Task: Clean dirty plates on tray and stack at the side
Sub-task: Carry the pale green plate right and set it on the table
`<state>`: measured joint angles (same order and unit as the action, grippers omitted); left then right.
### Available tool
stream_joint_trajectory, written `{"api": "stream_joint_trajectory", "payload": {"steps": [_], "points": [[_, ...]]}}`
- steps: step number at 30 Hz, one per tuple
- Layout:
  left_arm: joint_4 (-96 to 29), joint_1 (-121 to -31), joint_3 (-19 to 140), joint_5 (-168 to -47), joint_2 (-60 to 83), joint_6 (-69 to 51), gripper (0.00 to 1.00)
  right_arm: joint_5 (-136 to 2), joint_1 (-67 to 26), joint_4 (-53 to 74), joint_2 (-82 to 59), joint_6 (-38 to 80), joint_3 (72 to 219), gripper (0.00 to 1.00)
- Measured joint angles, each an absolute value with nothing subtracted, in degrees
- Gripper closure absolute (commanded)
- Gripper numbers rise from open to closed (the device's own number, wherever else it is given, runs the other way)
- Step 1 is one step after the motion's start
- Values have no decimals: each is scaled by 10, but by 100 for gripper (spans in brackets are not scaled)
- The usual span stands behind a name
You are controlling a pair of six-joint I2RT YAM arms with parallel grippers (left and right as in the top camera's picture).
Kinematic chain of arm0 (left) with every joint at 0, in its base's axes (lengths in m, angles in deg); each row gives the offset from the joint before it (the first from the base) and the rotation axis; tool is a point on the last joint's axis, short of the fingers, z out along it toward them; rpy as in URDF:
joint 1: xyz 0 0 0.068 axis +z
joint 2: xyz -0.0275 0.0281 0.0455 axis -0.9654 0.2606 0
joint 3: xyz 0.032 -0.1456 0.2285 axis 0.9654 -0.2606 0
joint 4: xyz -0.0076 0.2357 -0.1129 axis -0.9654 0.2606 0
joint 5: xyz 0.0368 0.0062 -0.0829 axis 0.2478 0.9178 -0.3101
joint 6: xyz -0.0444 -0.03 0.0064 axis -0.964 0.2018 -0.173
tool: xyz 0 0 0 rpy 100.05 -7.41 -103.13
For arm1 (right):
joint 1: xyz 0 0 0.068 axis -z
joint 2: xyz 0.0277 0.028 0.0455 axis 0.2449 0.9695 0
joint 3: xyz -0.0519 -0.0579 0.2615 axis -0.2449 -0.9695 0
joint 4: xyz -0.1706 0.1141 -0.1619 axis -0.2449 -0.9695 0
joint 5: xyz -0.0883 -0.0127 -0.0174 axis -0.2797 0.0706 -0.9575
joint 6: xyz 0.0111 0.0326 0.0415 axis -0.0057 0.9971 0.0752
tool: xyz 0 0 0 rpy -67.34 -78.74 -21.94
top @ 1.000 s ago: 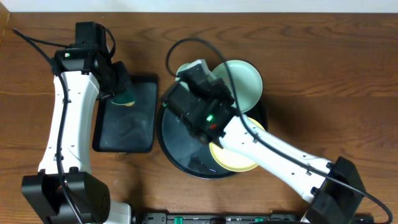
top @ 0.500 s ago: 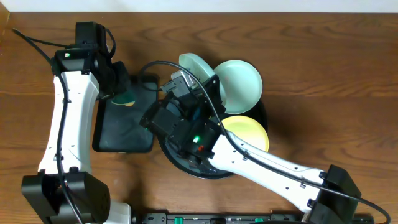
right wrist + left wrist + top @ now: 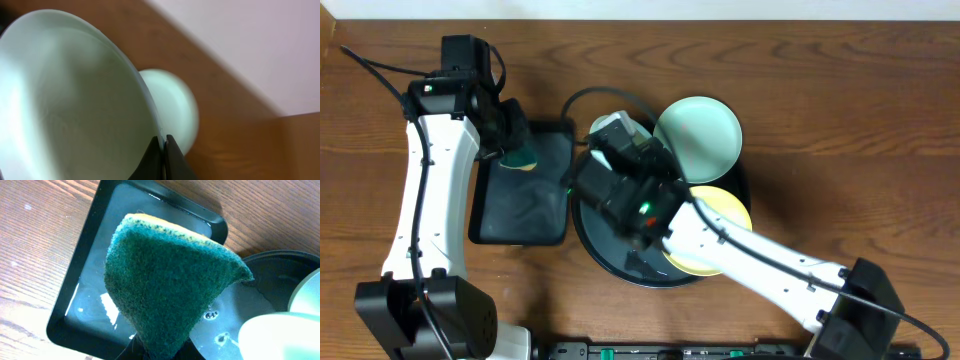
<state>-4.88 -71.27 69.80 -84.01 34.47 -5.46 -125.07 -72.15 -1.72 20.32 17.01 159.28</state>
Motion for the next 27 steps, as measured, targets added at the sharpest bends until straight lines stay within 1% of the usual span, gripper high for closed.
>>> {"api": "stream_joint_trajectory", "payload": {"steps": [4, 8, 11, 15, 20, 24, 27], "points": [[-49, -713, 698, -840, 345, -55, 93, -1099, -662, -19, 203, 187, 1593, 99], [-48, -713, 698, -840, 345, -55, 93, -934, -581, -19, 201, 194, 1593, 99], [-47, -713, 698, -840, 345, -55, 93, -810, -500, -22, 182, 197, 1593, 99], [-47, -713, 698, -840, 345, -55, 92, -702, -392, -42, 134, 200, 1593, 99], [-47, -713, 698, -840, 345, -55, 92, -624, -248, -112, 79, 202, 1593, 99], [-47, -713, 698, -840, 345, -55, 92, -605, -137, -160, 73, 198, 1593, 99], [-47, -713, 698, -840, 345, -55, 93, -603, -61, -165, 73, 192, 1585, 99]]}}
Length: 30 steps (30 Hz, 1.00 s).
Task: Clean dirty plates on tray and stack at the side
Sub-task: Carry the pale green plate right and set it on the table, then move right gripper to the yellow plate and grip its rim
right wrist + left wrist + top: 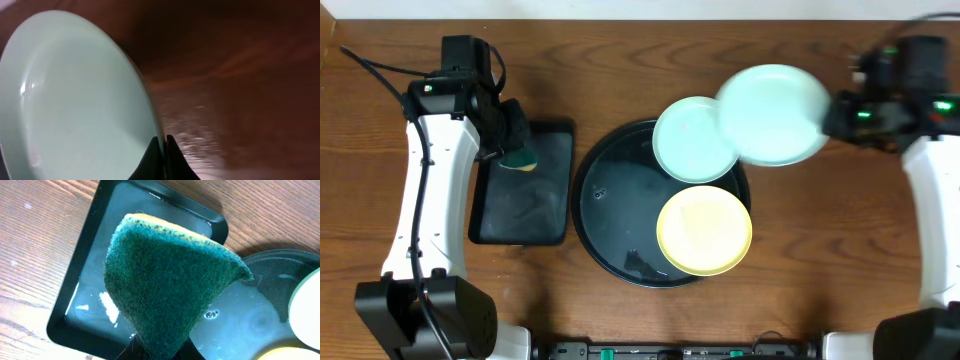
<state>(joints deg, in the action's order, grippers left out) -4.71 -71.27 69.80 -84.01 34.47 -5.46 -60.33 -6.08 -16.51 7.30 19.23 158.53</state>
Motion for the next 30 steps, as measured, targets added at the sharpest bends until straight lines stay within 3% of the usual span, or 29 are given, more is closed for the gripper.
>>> {"api": "stream_joint_trajectory", "payload": {"steps": [8, 21, 30], "points": [[-47, -713, 698, -840, 345, -55, 92, -630, 32, -95, 73, 178, 1477, 99], [-48, -713, 698, -840, 345, -55, 93, -644, 36, 164, 73, 143, 1228, 98], [-49, -713, 698, -840, 345, -55, 92, -664, 36, 210, 73, 137, 1186, 95]]}}
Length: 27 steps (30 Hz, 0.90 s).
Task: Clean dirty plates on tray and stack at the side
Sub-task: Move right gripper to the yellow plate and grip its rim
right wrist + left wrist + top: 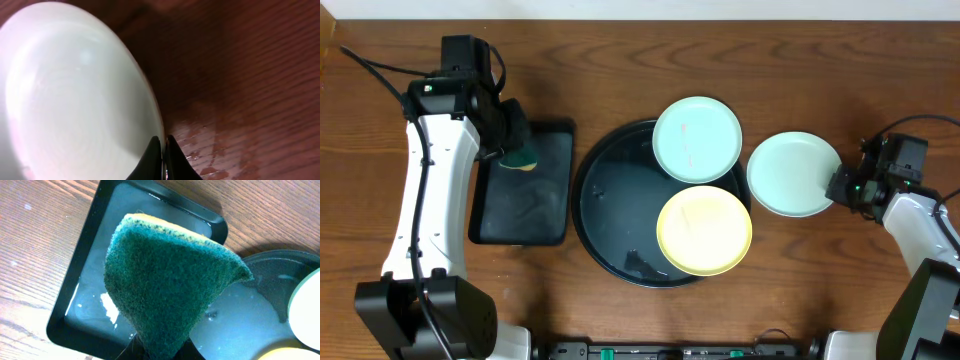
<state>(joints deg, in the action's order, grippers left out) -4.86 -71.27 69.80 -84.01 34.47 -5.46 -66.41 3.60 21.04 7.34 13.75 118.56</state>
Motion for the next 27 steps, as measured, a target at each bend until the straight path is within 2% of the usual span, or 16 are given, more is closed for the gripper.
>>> {"api": "stream_joint_trajectory", "payload": {"steps": [2, 4, 5, 7, 15, 22, 27], "points": [[-49, -713, 698, -840, 345, -55, 92, -676, 36, 213, 73, 136, 1186, 89], [-49, -713, 698, -840, 345, -55, 93, -685, 36, 215, 73, 132, 1186, 56], [-49, -713, 698, -840, 345, -55, 93, -686, 36, 214, 73, 132, 1186, 46], [-49, -713, 698, -840, 345, -55, 93, -683, 36, 211, 73, 127, 1186, 39], [-49, -713, 698, -840, 345, -55, 93, -596, 27, 81, 71, 115, 1247, 43], [-49, -713, 698, -840, 345, -55, 92, -526, -88, -6, 49, 99, 1305, 44], [-49, -713, 698, -840, 345, -55, 93, -531, -181, -14, 60, 78, 1284, 58]]}}
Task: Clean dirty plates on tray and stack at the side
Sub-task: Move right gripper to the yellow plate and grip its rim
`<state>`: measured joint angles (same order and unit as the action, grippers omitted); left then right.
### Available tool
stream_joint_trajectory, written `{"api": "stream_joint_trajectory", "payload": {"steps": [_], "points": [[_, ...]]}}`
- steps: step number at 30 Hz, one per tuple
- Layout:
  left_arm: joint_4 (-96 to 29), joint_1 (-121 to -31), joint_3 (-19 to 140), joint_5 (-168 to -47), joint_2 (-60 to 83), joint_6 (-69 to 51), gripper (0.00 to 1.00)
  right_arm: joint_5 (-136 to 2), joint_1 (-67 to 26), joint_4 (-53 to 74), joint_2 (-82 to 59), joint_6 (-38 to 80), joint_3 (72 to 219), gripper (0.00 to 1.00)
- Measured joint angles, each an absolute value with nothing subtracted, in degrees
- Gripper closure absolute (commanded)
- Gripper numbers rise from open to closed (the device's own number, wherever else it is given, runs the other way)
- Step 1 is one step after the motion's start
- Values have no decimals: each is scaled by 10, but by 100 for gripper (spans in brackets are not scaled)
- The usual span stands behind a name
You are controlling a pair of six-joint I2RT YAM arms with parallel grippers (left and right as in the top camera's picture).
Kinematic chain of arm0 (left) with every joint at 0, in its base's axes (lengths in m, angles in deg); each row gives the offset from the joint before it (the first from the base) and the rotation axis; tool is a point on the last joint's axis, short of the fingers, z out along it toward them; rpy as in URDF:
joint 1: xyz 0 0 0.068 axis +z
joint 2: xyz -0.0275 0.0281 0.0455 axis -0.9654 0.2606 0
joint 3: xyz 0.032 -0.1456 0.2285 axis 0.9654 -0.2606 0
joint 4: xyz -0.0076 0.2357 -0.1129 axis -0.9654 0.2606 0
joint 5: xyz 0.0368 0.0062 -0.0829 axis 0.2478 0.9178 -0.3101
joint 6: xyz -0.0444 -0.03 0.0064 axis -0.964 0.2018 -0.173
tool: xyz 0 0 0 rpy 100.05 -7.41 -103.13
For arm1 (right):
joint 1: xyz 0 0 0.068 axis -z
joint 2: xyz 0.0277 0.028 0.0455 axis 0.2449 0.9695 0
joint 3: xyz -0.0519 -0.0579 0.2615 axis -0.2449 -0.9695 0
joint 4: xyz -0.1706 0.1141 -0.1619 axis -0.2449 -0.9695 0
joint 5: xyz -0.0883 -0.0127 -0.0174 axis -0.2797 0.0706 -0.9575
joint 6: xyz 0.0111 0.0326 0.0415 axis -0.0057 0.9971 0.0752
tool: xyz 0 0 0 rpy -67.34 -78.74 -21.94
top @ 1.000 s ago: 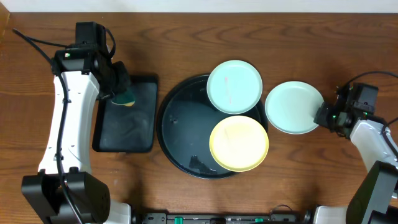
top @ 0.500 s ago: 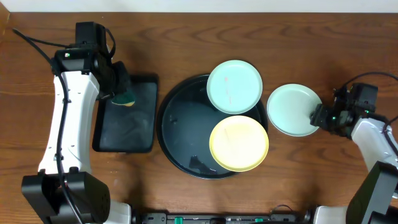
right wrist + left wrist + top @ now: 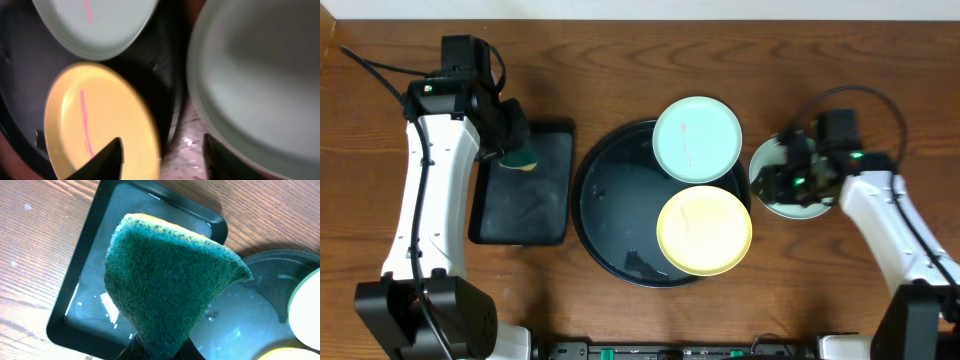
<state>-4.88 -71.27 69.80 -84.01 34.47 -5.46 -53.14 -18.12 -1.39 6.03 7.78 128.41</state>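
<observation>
A round black tray (image 3: 610, 215) holds a mint plate (image 3: 697, 138) with a pink streak and a yellow plate (image 3: 705, 230), also pink-streaked (image 3: 95, 120). A clean mint plate (image 3: 810, 205) lies on the table right of the tray, seen close in the right wrist view (image 3: 250, 75). My right gripper (image 3: 775, 183) stands open above that plate's left edge, with nothing between its fingers (image 3: 161, 145). My left gripper (image 3: 515, 150) is shut on a green sponge (image 3: 170, 280) over the rectangular black tray (image 3: 95, 295).
The rectangular tray (image 3: 525, 200) holds shallow water and stands left of the round one. The round tray's floor (image 3: 250, 320) is wet. Bare wooden table (image 3: 880, 90) lies behind and right of the clean plate.
My right gripper has let go of the clean mint plate and opened. It has moved left from the plate's right rim to above its left edge. The left arm has not moved.
My right gripper held a mint plate by its rim over the round tray. Then it held the plate in the air at the back right. Then the plate lay on the table right of the tray, still gripped. Now it lies there released.
</observation>
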Motion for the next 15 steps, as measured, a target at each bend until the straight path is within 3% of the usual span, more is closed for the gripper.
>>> {"api": "stream_joint_trajectory", "payload": {"steps": [8, 12, 15], "points": [[-49, -713, 698, -840, 345, -55, 93, -564, -243, 32, 90, 77, 1227, 68], [-49, -713, 698, -840, 345, -55, 93, -575, -246, 38, 111, 75, 1218, 89], [-49, -713, 698, -840, 345, -55, 93, -584, -245, 38, 114, 81, 1218, 97]]}}
